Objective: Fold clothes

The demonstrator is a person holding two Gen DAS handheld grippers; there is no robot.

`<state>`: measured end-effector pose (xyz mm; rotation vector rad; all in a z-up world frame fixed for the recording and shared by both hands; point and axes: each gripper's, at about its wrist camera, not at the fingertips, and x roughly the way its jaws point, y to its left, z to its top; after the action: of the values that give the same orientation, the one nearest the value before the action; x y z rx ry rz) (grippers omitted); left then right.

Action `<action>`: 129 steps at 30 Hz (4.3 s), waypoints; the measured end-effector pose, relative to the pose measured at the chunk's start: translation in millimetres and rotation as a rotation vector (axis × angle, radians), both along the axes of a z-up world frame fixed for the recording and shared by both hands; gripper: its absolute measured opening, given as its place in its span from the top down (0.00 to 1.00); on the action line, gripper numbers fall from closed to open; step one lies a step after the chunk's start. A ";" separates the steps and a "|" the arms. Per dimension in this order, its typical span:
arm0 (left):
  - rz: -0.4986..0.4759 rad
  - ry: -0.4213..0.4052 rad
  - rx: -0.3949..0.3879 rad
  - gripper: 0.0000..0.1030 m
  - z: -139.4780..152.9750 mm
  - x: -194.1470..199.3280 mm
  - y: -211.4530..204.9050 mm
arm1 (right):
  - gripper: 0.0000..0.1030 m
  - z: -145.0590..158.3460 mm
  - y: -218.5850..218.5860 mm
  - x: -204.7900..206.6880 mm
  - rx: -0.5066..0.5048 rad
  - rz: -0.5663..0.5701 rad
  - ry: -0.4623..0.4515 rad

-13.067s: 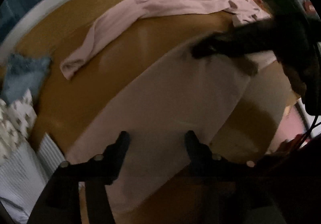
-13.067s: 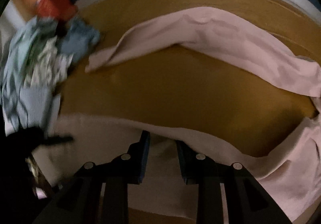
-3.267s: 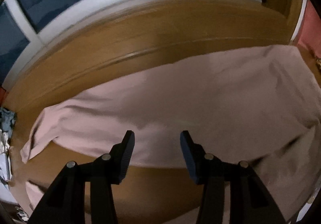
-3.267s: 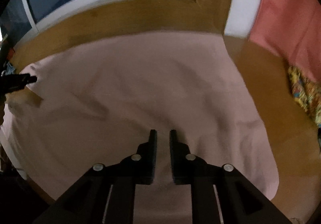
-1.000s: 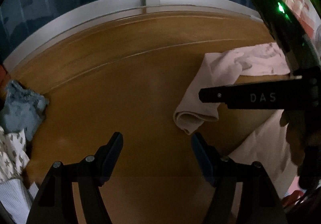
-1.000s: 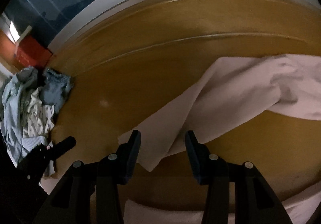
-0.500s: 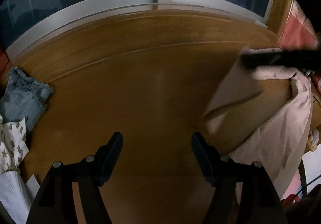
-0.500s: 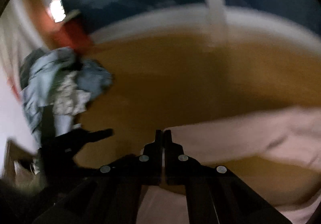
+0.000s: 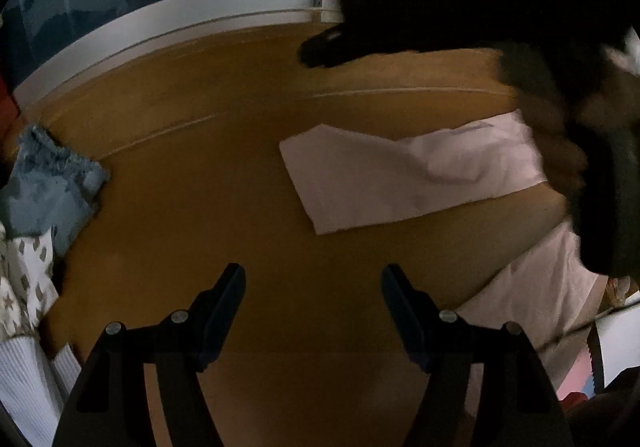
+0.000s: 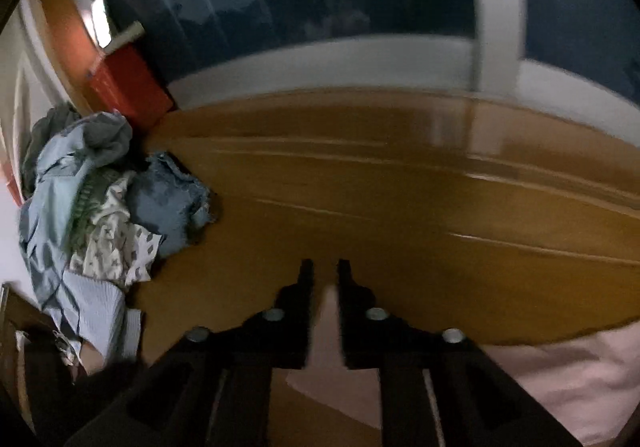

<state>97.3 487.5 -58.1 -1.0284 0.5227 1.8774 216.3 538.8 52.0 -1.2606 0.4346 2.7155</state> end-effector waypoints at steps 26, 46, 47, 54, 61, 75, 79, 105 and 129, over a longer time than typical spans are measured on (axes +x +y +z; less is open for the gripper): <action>-0.017 0.012 -0.143 0.17 -38.2 -31.5 109.1 | 0.63 -93.8 176.4 58.0 0.029 -0.418 -0.222; 0.032 0.055 -0.144 0.16 -40.5 -57.2 119.5 | 0.58 -101.5 100.3 78.1 0.066 -0.386 -0.218; 0.041 0.061 -0.145 0.16 -40.4 -60.8 117.4 | 0.52 -102.6 92.2 72.6 0.077 -0.373 -0.217; 0.066 0.088 -0.155 0.20 -31.4 -73.6 103.7 | 0.53 -82.1 56.5 68.4 0.002 -0.344 -0.115; -0.152 -0.015 -0.025 0.20 16.1 -10.2 63.1 | 0.53 -55.9 40.0 162.4 0.074 -0.494 -0.098; -0.342 -0.012 -0.141 0.20 -13.4 100.3 31.7 | 0.53 -117.6 15.1 210.3 0.106 -0.527 -0.216; -0.206 -0.015 -0.170 0.17 -15.5 96.9 4.9 | 0.51 -114.3 2.6 216.5 0.122 -0.438 -0.200; -0.191 0.125 -0.082 0.19 55.8 268.4 66.8 | 0.51 -93.1 127.9 384.4 0.024 -0.494 -0.001; -0.183 0.088 -0.141 0.13 0.1 342.6 245.1 | 0.51 -117.2 286.1 427.0 0.013 -0.194 -0.094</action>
<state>439.9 732.6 -58.0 -0.9570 0.7841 1.7483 643.3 825.0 -65.2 -1.2658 0.4999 2.4841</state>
